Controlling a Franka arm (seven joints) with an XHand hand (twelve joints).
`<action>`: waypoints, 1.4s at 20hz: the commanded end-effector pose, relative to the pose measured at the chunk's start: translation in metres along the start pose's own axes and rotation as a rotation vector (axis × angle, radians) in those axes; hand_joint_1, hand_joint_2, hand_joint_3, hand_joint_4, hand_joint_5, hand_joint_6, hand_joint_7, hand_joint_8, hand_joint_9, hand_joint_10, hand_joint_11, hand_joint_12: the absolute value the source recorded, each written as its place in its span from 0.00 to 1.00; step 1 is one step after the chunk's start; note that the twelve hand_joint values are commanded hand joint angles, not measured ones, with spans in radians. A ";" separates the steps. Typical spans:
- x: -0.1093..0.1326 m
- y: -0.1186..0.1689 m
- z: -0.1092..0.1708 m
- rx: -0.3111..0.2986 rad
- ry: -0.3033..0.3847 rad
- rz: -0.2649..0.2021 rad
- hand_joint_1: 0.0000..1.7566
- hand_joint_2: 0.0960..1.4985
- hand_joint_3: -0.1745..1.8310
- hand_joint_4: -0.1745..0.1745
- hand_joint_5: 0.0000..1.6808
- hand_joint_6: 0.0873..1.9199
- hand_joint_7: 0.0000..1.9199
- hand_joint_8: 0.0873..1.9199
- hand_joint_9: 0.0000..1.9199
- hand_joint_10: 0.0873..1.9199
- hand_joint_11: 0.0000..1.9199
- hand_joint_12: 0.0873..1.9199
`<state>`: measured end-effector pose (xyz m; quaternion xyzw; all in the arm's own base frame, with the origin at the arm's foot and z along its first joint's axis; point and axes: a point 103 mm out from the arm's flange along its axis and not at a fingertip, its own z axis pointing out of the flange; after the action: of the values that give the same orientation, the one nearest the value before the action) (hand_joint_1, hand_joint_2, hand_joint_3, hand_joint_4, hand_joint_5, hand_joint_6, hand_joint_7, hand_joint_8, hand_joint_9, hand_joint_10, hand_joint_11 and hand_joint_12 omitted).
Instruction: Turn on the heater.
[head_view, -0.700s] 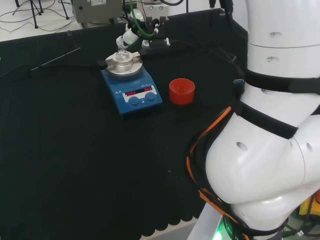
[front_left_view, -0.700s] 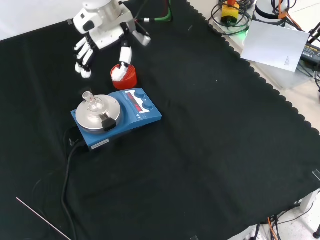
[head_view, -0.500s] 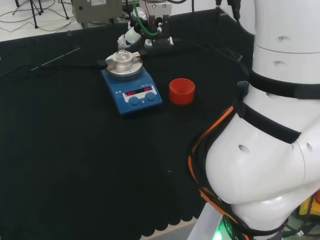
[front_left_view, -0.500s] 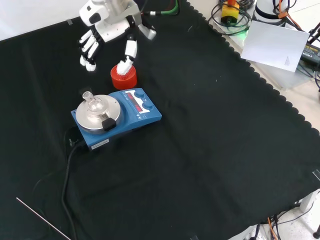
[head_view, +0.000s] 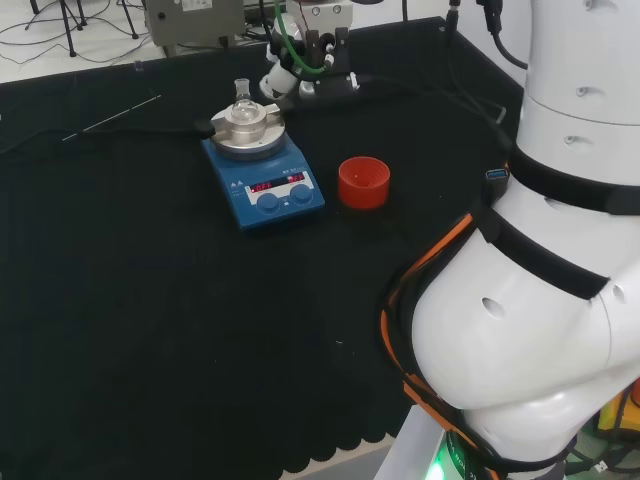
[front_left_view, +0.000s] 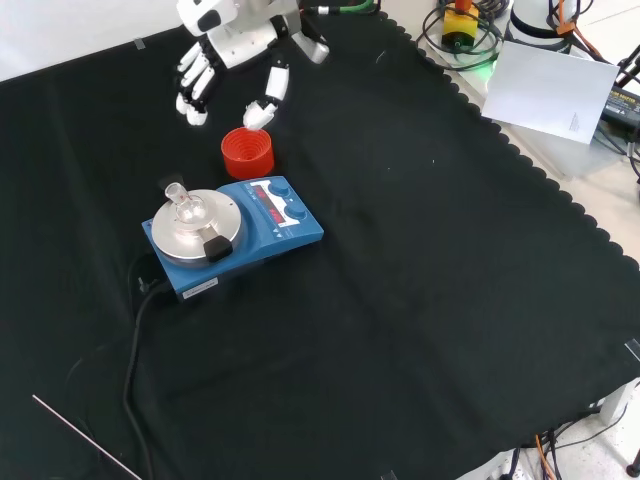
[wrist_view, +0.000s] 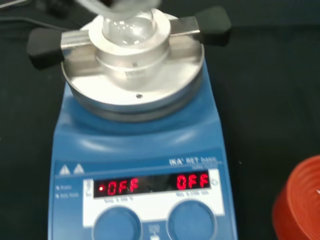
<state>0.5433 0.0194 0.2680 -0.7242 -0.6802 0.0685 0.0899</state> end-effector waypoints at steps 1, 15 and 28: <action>0.001 -0.029 0.008 0.016 -0.052 0.006 0.60 0.43 0.44 0.37 0.21 0.00 0.41 0.32 0.44 0.27 0.36 0.63; 0.001 -0.063 0.017 0.052 -0.076 0.010 0.74 0.51 0.46 0.20 0.36 0.09 0.92 0.91 0.98 0.83 1.00 0.82; 0.003 -0.054 0.057 0.432 -0.145 0.043 0.81 0.46 0.56 0.29 0.16 0.11 0.95 0.96 1.00 0.90 1.00 0.88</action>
<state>0.4825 0.0358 0.2494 -0.7057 -0.6718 0.1812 0.1336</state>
